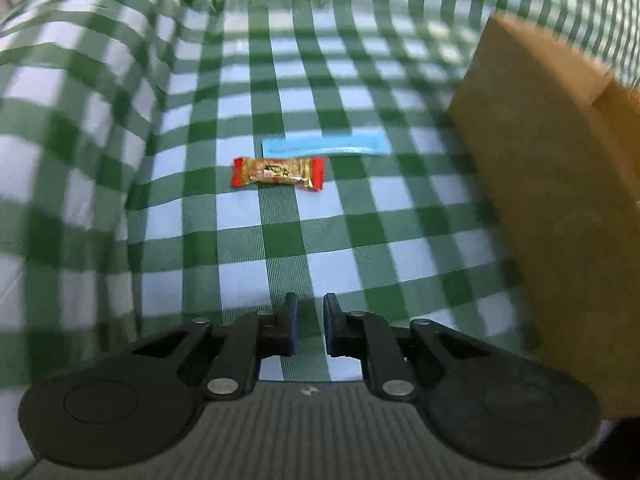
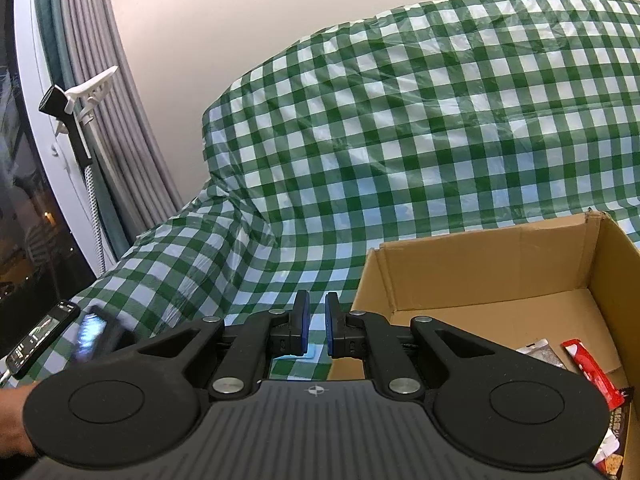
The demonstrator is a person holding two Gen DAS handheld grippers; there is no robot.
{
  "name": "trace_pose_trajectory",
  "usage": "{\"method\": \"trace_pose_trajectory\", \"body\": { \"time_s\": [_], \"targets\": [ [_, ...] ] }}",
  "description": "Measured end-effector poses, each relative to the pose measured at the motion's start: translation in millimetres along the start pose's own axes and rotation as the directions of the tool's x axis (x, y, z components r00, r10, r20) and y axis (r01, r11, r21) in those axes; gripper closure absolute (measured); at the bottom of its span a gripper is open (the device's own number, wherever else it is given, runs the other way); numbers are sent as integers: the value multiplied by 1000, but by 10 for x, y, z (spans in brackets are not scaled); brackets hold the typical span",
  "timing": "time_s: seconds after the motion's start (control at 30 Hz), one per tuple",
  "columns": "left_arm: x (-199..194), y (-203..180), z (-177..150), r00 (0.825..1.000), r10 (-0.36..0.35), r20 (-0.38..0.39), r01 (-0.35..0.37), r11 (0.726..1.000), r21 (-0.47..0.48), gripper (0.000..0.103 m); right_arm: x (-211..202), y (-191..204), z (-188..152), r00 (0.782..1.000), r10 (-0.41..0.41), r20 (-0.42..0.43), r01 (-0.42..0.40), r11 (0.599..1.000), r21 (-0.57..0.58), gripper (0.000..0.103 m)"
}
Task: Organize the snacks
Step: 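Move both tools down to the small candy bar and blue stick, then grasp the small red-ended candy bar with the left tool while the right tool grasps the blue stick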
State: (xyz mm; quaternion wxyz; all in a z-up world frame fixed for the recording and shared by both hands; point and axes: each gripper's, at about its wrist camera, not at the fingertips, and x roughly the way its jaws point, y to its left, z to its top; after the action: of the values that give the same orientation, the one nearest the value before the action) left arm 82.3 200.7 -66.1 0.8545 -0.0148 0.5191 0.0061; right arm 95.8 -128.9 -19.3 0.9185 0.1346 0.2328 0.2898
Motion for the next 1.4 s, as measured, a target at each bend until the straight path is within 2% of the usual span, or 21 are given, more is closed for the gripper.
{"method": "trace_pose_trajectory", "body": {
  "time_s": [0.07,0.13,0.17,0.2,0.27,0.37,0.43,0.5,0.57,0.67,0.73,0.8,0.83,0.87,0.97,1.17,1.33,1.4],
  "targets": [
    [-136,77,-21,999,11,42,-10,999,-40,89,-39,27,-16,1000,6,-1,-6,1000,2,94],
    [-210,163,3,997,-5,80,13,994,-104,87,-74,63,-32,1000,13,1,-13,1000,-14,94],
    [-217,203,34,996,-15,92,29,988,-152,79,-85,81,-42,1000,13,0,-13,1000,-22,94],
    [-225,235,73,994,-23,102,43,980,-195,61,-94,101,-52,1000,13,-2,-13,999,-29,94],
    [-182,311,153,990,-45,131,82,952,-295,44,-108,157,-79,1000,16,-1,-16,999,-45,94],
    [-40,418,265,983,-77,168,144,891,-431,44,-88,218,-122,1000,10,-8,-11,997,-71,94],
    [54,467,360,977,-79,200,168,862,-479,44,-70,232,-139,1000,7,-13,-8,997,-82,94],
    [160,466,430,982,-59,181,148,833,-533,44,-47,232,-152,1000,2,-19,-4,995,-96,94],
    [279,506,476,983,-60,173,155,775,-612,44,-16,213,-154,1000,-5,-27,2,995,-99,94],
    [373,579,533,984,-33,175,145,719,-680,45,28,180,-149,999,-12,-36,9,995,-96,94],
    [456,593,576,989,-13,150,115,714,-691,53,60,162,-139,999,-15,-34,12,996,-89,94],
    [551,607,583,996,3,93,63,708,-703,74,93,164,-137,999,-16,-32,13,996,-88,94],
    [558,627,570,995,11,95,60,700,-712,78,110,174,-142,999,-15,-34,12,996,-89,94],
    [552,635,586,994,9,106,70,698,-712,86,124,181,-144,999,-14,-37,10,996,-91,94],
    [449,655,611,992,13,127,77,729,-680,98,155,220,-160,999,-4,-45,-1,994,-108,94],
    [284,702,573,995,12,102,57,769,-636,100,148,259,-163,999,-1,-48,-5,991,-137,94],
    [246,709,537,999,0,49,27,844,-536,100,126,332,-159,999,-5,-50,-5,980,-198,94],
    [325,691,540,1000,-4,12,9,863,-504,99,125,407,-164,998,-4,-60,-11,968,-251,94]
  ]
}}
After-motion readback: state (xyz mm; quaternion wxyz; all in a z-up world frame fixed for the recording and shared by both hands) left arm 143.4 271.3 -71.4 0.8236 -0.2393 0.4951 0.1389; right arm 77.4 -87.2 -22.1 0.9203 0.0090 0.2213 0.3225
